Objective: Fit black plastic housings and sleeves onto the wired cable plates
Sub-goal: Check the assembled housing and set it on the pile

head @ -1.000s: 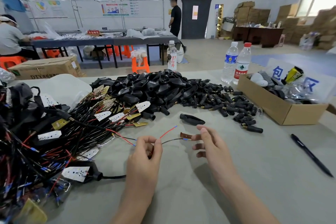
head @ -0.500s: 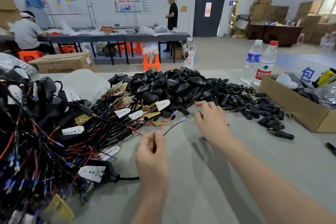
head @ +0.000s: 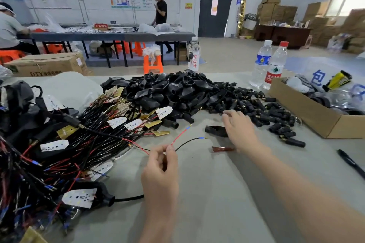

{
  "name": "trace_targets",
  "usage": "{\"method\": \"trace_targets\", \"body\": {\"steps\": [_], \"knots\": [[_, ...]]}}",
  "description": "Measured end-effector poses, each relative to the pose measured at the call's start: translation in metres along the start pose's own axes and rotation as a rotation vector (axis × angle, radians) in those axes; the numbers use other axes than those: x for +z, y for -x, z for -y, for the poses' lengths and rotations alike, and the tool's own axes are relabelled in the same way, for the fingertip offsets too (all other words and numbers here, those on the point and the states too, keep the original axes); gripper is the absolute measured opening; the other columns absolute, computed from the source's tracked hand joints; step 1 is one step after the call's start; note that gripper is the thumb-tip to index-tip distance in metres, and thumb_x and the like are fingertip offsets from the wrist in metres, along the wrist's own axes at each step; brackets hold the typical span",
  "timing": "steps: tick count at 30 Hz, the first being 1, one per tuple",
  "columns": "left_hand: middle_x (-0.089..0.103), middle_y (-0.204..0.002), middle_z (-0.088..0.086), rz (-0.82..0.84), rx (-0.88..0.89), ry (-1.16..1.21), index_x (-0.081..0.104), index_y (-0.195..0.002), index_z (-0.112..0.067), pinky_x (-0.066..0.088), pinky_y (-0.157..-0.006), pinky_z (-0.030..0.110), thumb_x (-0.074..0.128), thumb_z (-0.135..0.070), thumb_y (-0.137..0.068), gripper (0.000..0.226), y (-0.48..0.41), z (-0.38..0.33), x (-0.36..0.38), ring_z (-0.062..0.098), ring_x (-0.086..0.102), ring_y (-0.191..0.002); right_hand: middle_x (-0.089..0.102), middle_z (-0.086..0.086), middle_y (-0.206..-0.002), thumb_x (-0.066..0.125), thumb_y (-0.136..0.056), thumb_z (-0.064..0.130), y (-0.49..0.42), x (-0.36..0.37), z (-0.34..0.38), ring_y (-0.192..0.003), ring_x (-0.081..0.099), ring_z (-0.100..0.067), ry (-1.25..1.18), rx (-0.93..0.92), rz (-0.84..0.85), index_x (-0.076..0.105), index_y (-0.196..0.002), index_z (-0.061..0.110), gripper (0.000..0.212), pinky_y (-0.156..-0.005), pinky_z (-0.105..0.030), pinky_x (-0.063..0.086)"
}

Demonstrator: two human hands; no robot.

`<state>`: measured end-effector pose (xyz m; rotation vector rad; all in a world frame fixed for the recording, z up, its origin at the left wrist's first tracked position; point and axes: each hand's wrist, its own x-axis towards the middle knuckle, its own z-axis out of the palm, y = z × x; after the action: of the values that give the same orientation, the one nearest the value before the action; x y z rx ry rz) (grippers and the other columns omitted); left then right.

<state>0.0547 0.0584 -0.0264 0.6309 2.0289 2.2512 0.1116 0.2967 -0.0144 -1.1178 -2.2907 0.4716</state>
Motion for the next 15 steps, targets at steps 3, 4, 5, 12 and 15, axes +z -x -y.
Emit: {"method": "trace_targets", "body": {"steps": [3, 4, 5, 12, 15], "knots": [[0.067, -0.078, 0.002, 0.003, -0.006, 0.018, 0.063, -0.088, -0.042, 0.041, -0.053, 0.015, 0.057, -0.031, -0.098, 0.016, 0.0, 0.001, 0.002, 0.004, 0.052, -0.06, 0.037, -0.012, -0.152, 0.04, -0.102, 0.03, -0.015, -0.003, -0.024, -0.139, 0.033, -0.036, 0.189, 0.099, -0.024, 0.044, -0.144, 0.02, 0.043, -0.113, -0.051, 0.029], [0.067, -0.076, 0.001, 0.008, -0.011, 0.011, 0.063, -0.088, -0.042, 0.042, -0.053, 0.017, 0.057, -0.031, -0.099, 0.016, 0.001, 0.002, 0.002, 0.005, 0.052, -0.059, 0.029, -0.014, -0.157, 0.04, -0.102, 0.028, -0.02, -0.003, -0.031, -0.144, 0.025, -0.037, 0.224, 0.122, -0.011, 0.039, -0.148, 0.02, 0.046, -0.117, -0.052, 0.023], [0.065, -0.07, -0.001, 0.012, -0.017, 0.003, 0.062, -0.089, -0.042, 0.042, -0.052, 0.021, 0.056, -0.033, -0.098, 0.015, 0.001, 0.002, 0.002, 0.006, 0.051, -0.056, 0.022, -0.014, -0.161, 0.041, -0.102, 0.028, -0.025, -0.003, -0.037, -0.147, 0.018, -0.037, 0.259, 0.128, 0.001, 0.035, -0.15, 0.021, 0.049, -0.119, -0.053, 0.018], [0.06, -0.06, -0.013, 0.005, -0.015, -0.048, 0.063, -0.091, -0.028, 0.039, -0.049, 0.018, 0.056, -0.035, -0.097, 0.011, -0.002, 0.007, 0.004, 0.008, 0.05, -0.054, 0.039, -0.017, -0.151, 0.041, -0.102, 0.028, -0.048, -0.015, -0.063, -0.138, 0.032, -0.044, 0.484, 0.133, 0.113, 0.02, -0.154, 0.02, 0.057, -0.116, -0.054, 0.022], [0.053, -0.055, -0.015, 0.016, 0.005, -0.078, 0.062, -0.091, -0.026, 0.035, -0.048, 0.02, 0.055, -0.035, -0.098, 0.013, -0.002, 0.007, 0.003, 0.007, 0.044, -0.049, 0.047, -0.015, -0.142, 0.045, -0.102, 0.029, -0.045, -0.017, -0.063, -0.13, 0.044, -0.039, 0.498, 0.065, 0.054, 0.032, -0.148, 0.013, 0.05, -0.11, -0.049, 0.032]]}}
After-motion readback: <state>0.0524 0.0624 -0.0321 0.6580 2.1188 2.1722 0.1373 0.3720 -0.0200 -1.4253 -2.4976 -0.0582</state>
